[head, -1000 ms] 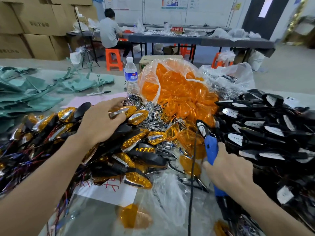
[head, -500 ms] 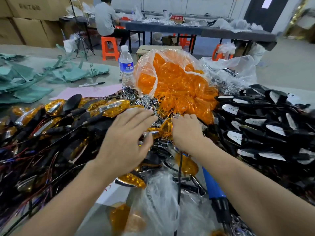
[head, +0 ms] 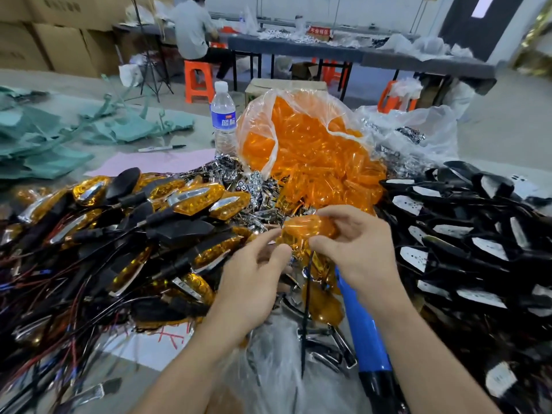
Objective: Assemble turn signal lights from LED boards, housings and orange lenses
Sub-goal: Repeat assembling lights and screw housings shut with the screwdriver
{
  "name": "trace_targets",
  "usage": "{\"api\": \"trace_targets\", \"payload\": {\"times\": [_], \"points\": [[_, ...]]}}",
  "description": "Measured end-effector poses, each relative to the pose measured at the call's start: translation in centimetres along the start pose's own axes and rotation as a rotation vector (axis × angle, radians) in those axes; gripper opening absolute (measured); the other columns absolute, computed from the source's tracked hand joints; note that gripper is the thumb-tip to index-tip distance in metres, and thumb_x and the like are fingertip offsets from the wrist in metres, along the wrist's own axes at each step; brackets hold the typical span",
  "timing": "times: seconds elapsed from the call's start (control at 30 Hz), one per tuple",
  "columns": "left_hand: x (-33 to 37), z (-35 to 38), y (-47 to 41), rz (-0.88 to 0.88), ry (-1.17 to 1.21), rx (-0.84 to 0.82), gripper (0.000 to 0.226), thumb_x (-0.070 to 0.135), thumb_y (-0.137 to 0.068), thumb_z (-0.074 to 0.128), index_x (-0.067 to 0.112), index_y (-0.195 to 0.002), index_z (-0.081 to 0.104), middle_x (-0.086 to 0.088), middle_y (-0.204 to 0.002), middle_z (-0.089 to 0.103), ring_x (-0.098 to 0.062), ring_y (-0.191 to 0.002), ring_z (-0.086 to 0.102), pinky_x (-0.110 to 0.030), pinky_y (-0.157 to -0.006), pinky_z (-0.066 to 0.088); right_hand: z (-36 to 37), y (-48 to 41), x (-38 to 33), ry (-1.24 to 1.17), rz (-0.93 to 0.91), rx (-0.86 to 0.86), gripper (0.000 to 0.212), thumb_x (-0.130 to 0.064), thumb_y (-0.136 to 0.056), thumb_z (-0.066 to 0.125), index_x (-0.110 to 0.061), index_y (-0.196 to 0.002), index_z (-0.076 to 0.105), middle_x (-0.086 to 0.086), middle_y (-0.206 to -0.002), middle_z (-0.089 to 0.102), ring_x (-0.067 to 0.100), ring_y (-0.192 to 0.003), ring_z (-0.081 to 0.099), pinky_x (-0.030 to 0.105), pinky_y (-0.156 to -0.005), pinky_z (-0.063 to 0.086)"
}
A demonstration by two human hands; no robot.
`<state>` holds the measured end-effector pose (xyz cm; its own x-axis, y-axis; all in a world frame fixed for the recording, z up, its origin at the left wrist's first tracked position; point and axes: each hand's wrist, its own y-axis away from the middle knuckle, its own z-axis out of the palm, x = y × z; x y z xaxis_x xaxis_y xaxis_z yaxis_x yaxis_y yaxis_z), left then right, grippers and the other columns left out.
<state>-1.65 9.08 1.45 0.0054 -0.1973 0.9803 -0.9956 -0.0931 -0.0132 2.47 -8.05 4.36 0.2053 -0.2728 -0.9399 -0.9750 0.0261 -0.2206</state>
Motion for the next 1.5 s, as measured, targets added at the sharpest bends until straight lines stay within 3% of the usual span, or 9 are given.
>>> {"api": "trace_targets", "payload": {"times": [0.1,0.3,0.4,0.5,0.67,0.83,1.07,1.3,1.5], "points": [[0.1,1.3,0.3,-0.223,0.498,-0.122,0.027,0.037,-0.11,0.049,0.034,-0.124,0.071,0.004,-0.118,0.077,-0.013,-0.111,0.072,-0.036,-0.089,0.061,1.5,3.0,0.2,-0.228,0.036,0.069,0.044,-0.001,-0.063,0.087,-0.028,-0.097,0.077,-0.002,-0.096,0.08,0.016,-0.09,0.077,0.03,-0.079,0.062],[-0.2,0.3,0.3,-0.324,0.688,-0.017,0.025,0.014,-0.107,0.052,0.011,-0.123,0.071,-0.015,-0.111,0.079,-0.025,-0.097,0.078,-0.037,-0.074,0.062,1.6,5.6,1.6,-0.069,0.098,-0.024,0.038,0.003,-0.072,0.084,-0.032,-0.086,0.077,-0.017,-0.101,0.078,0.003,-0.097,0.074,0.03,-0.089,0.06],[-0.5,-1.1,0.3,-0.328,0.615,0.07,0.027,0.013,-0.104,0.057,0.01,-0.129,0.066,-0.012,-0.109,0.08,-0.025,-0.096,0.078,-0.035,-0.07,0.064,0.6,4.3,2.2,0.274,0.04,0.09,0.03,-0.01,-0.083,0.076,-0.04,-0.081,0.076,-0.022,-0.098,0.075,-0.006,-0.092,0.068,0.023,-0.087,0.053],[-0.7,-2.1,0.9,-0.305,0.57,0.11,0.021,0.009,-0.101,0.061,0.014,-0.118,0.071,-0.009,-0.102,0.081,-0.022,-0.091,0.079,-0.031,-0.068,0.063,2.2,2.6,2.4,0.639,0.028,-0.149,0.026,-0.018,-0.091,0.065,-0.04,-0.098,0.077,-0.01,-0.096,0.073,0.001,-0.07,0.06,0.023,-0.066,0.052],[-1.1,-2.4,2.1,-0.285,0.471,0.158,0.027,-0.002,-0.087,0.074,0.011,-0.111,0.074,-0.009,-0.095,0.082,-0.021,-0.084,0.08,-0.025,-0.063,0.062,6.1,1.1,3.3,1.154,-0.133,-0.447,0.017,-0.025,-0.093,0.062,-0.028,-0.109,0.067,0.001,-0.101,0.067,0.028,-0.107,0.054,0.042,-0.092,0.034],[-1.4,-1.7,2.6,-0.208,0.251,0.161,0.025,-0.004,-0.072,0.087,0.017,-0.085,0.083,-0.008,-0.082,0.08,-0.026,-0.077,0.078,-0.033,-0.068,0.064,5.7,1.4,4.1,0.927,0.024,-0.263,0.019,-0.016,-0.085,0.067,-0.034,-0.09,0.061,-0.008,-0.092,0.068,0.017,-0.093,0.052,0.035,-0.092,0.036],[-1.7,-0.5,1.9,-0.161,-0.167,0.261,0.028,0.036,-0.061,0.099,0.039,-0.071,0.073,0.018,-0.07,0.074,0.001,-0.066,0.067,-0.034,-0.071,0.058,5.1,2.1,4.3,0.641,0.172,-0.083,0.023,-0.024,-0.087,0.076,-0.031,-0.07,0.063,-0.011,-0.075,0.069,0.015,-0.08,0.065,0.035,-0.077,0.056],[-1.1,0.6,-0.3,-0.12,-0.265,0.256,0.023,0.041,-0.065,0.096,0.038,-0.069,0.073,0.024,-0.067,0.072,0.003,-0.064,0.067,-0.026,-0.06,0.05,3.9,2.4,3.8,0.353,0.179,0.198,0.017,-0.023,-0.09,0.068,-0.03,-0.076,0.063,-0.014,-0.07,0.066,0.0,-0.07,0.061,0.017,-0.055,0.038],[0.6,2.2,-1.2,-0.179,-0.475,0.16,0.019,0.045,-0.068,0.089,0.051,-0.066,0.072,0.042,-0.066,0.063,0.01,-0.068,0.062,-0.019,-0.055,0.041,1.6,2.1,3.3,0.237,0.228,0.117,0.016,-0.019,-0.087,0.07,-0.034,-0.09,0.07,-0.019,-0.073,0.074,0.003,-0.065,0.067,0.031,-0.066,0.057]]}}
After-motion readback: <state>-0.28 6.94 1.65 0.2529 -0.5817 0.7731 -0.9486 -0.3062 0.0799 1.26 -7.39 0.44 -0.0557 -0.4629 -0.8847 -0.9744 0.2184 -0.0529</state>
